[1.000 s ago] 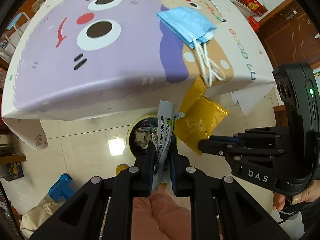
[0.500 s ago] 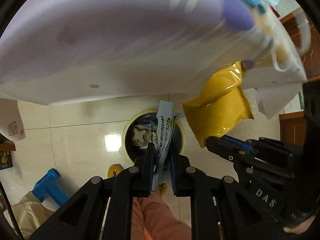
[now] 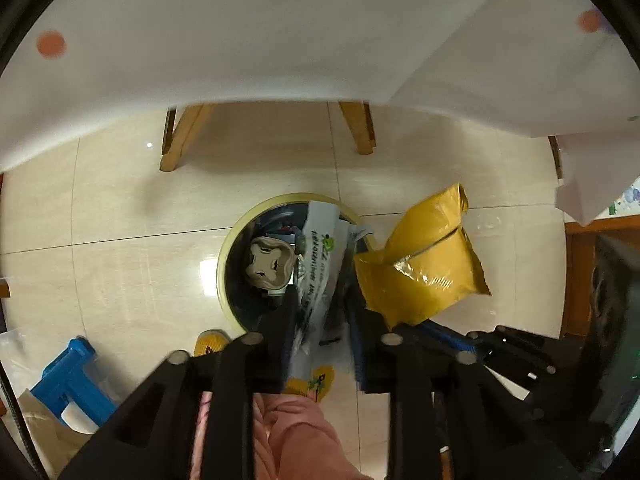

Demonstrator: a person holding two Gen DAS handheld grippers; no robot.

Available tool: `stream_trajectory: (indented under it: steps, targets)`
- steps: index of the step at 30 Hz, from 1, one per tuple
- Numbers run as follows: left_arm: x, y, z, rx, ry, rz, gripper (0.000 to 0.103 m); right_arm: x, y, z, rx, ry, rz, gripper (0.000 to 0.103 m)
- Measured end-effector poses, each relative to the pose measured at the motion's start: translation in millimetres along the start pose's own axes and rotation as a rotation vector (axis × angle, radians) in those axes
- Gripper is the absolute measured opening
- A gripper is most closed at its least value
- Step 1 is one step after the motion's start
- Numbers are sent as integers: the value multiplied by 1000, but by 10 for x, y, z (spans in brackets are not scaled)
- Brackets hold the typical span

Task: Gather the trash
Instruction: 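Open both tools over the bin to drop the packet and bag, then move both open tools back toward the blue face mask on the table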

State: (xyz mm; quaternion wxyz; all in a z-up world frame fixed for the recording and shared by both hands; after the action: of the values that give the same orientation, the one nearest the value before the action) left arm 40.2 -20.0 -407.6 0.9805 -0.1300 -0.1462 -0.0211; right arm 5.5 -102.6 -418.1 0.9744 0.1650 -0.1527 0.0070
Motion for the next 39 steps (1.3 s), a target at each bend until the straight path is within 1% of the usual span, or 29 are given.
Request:
stream_trajectory:
  steps: [3, 4, 5, 6, 7, 8, 9, 11, 18, 22, 28, 32, 39]
  targets:
    - [-28, 58, -129, 24, -4, -4, 35, -66, -128, -171, -20, 13, -27, 9]
    - [-39, 68, -159, 29, -1, -4, 39, -86, -182, -239, -31, 20, -38, 12]
    - [-49, 89, -189, 36, 0, -3, 44, -88, -198, -296, -37, 22, -44, 17]
    - [-57, 98, -210, 39, -2, -2, 45, -72, -227, -337, -43, 21, -51, 21]
    - [-55, 116, -216, 42, -5, -2, 47, -50, -249, -368, -49, 17, -56, 32]
    - [-53, 128, -215, 48, -6, -4, 49, -34, -260, -386, -54, 12, -59, 39]
    - [-53, 137, -217, 52, -8, -6, 51, -30, -254, -401, -57, 7, -61, 40]
    - [-47, 147, -195, 64, -16, -11, 56, -19, -246, -414, -54, -1, -70, 40]
    - [-33, 188, 15, 82, -30, -24, 57, 9, -123, -200, -46, -34, -84, 40]
    - [-29, 195, 222, 85, -41, -3, 60, 63, -46, 26, -37, -65, -97, 40]
    - [34, 146, 754, 93, -67, 3, 60, 145, 104, 478, -14, -99, -122, 40]
    - [68, 92, 1158, 90, -85, -7, 60, 242, 217, 863, -11, -127, -125, 40]
    - [229, 5, 1948, 102, -149, -46, 61, 499, 395, 1589, 8, -200, -116, 40]
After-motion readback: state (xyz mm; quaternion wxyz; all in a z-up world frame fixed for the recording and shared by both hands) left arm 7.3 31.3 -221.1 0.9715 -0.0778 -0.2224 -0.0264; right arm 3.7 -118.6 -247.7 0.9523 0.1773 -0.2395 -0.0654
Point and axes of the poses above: each gripper's, at about its wrist camera, not at the fingertips, and z roughly against the way its jaws point, y to its left, x to its top, the point moved 8 cm from there along -z, roughly the way its jaws point, and after that the axes turned 14 degrees about -y, right-handed, at the moved point
